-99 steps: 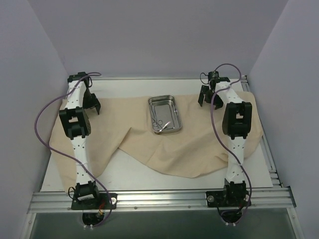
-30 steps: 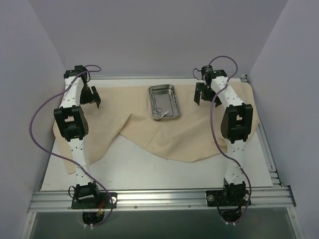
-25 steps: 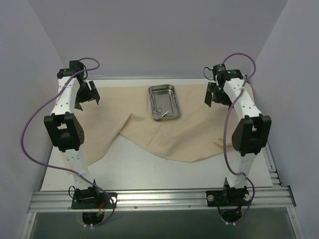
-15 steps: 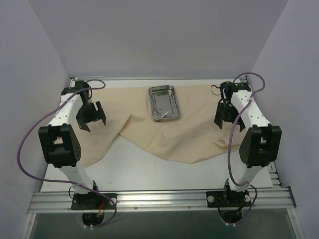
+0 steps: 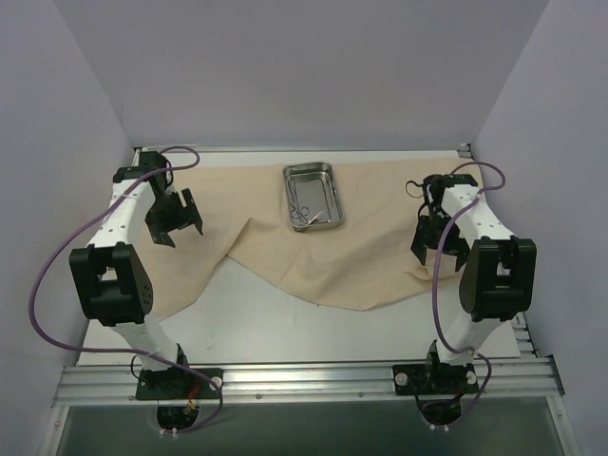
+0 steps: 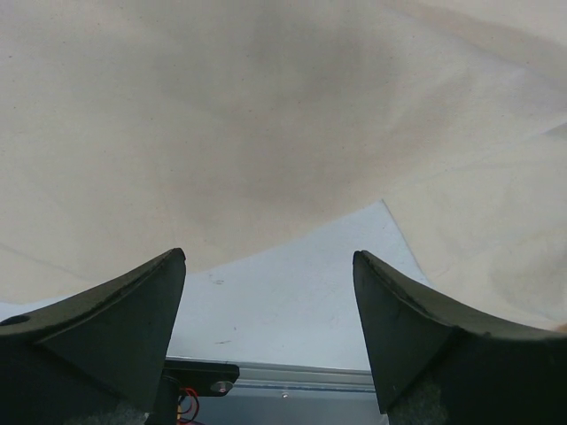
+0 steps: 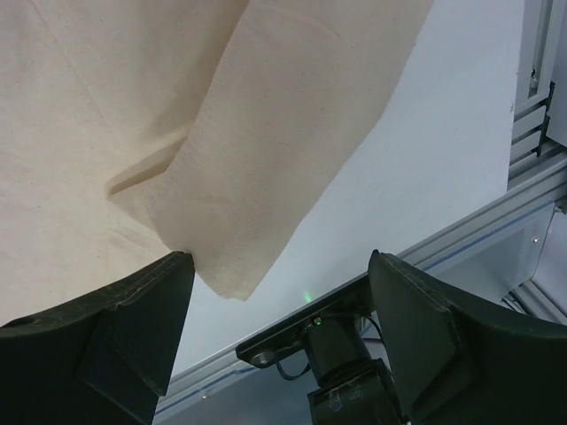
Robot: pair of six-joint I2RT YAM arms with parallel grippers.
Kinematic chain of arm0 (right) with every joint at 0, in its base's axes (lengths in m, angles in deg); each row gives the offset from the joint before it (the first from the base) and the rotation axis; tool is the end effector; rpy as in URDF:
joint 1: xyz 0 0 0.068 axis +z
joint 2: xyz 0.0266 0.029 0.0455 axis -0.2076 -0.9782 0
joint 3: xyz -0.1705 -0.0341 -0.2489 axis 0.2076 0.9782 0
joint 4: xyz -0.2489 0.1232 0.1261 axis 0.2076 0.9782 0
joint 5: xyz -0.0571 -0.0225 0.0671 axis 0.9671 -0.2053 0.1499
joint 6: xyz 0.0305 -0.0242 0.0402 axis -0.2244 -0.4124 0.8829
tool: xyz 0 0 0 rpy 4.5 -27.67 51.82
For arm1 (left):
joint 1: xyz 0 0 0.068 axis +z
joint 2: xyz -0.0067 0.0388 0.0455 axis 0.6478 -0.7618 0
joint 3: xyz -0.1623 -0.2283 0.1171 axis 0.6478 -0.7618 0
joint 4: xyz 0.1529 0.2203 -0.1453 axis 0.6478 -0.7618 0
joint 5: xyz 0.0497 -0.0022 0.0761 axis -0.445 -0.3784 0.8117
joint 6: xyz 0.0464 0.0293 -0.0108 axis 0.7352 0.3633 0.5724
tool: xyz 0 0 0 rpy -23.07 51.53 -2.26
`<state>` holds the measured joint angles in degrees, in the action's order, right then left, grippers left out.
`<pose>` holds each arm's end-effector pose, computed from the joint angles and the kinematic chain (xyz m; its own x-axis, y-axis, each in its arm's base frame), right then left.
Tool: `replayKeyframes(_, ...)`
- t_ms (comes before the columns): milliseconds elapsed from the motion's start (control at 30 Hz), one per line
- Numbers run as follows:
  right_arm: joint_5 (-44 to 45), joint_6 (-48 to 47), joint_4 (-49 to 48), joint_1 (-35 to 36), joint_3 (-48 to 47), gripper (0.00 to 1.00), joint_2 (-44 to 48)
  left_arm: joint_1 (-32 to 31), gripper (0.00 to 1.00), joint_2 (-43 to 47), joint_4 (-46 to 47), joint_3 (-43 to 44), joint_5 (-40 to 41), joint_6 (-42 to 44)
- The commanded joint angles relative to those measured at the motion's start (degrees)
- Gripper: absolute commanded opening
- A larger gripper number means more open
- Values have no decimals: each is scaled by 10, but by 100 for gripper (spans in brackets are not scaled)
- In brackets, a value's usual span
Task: Open and lay out the surgical kit
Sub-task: Smooth out the surgical kit at the center of the board.
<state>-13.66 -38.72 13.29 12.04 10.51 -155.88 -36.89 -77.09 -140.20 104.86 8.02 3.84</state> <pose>0.3726 -0.0082 0.2364 -0.8875 0.3974 -0.2334 0.4352 0.8893 -0.1405 0.3958 0.0217 0.2870 -0.8857 -0.4226 -0.1921 -0.4014 0.9051 -0.1400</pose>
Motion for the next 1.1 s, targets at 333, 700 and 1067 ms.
replayKeyframes(333,-44,19,-22,-55,49,52,3,2,85,14,19,7,-13,9)
replayKeyframes(700,-48,-1,-6,-53,22,70,11,3,85,13,24,-3,-20,12)
replayKeyframes(1067,-54,41,-15,-86,55,0,9,4,85,15,26,-10,-23,11)
